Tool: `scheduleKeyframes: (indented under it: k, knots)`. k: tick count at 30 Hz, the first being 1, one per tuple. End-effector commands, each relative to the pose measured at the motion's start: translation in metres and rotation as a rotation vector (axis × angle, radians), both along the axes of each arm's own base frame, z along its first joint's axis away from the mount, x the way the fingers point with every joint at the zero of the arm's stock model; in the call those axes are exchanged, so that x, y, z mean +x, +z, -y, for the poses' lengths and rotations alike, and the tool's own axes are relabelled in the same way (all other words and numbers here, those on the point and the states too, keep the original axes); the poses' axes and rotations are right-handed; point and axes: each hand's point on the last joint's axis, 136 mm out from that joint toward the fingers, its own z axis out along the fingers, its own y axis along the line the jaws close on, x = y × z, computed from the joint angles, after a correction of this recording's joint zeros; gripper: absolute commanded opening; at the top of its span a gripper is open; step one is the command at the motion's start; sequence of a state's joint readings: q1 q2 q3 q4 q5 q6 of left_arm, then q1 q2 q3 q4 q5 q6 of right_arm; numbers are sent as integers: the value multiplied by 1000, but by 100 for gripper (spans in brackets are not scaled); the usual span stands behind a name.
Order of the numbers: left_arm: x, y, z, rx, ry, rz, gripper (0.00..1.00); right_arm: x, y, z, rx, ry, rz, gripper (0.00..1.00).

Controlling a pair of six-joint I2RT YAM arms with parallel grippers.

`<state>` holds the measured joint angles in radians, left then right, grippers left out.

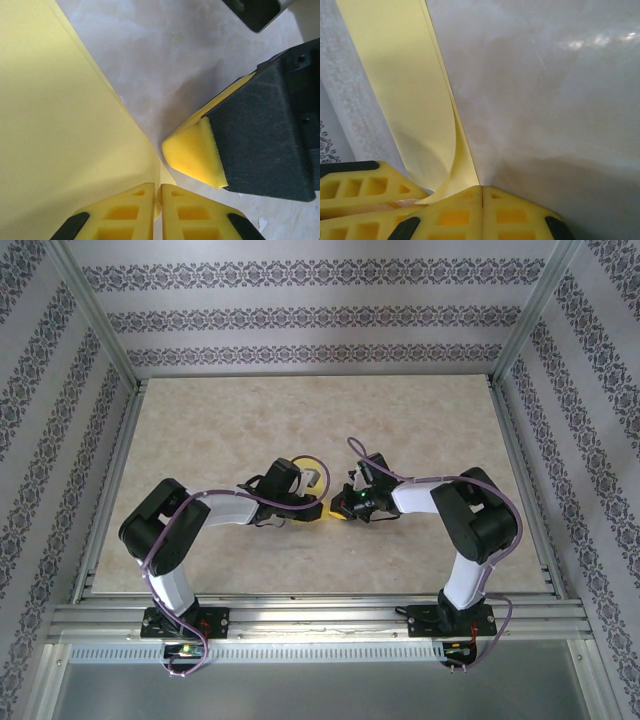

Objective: Fold a paper plane with a square sheet of paper (pick it up from the middle)
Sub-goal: Fold the triangle a second time at the center of the table.

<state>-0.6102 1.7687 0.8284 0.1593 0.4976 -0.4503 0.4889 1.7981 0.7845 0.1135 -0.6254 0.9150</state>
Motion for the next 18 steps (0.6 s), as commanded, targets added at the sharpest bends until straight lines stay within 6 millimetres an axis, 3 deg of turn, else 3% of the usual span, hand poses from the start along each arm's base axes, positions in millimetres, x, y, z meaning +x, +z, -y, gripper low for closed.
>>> scheduleKeyframes:
  k: [1,6,18]
  knots:
    - [1,-3,-3,-15,12,-19,13,3,1,-5,-6,-1,9,1]
    - [1,4,-2,-33,11,-11,8,3,11,-5,-28,4,50,1]
    - [0,46,5,-143,-26,86,1,7,31,4,-27,-23,101,3]
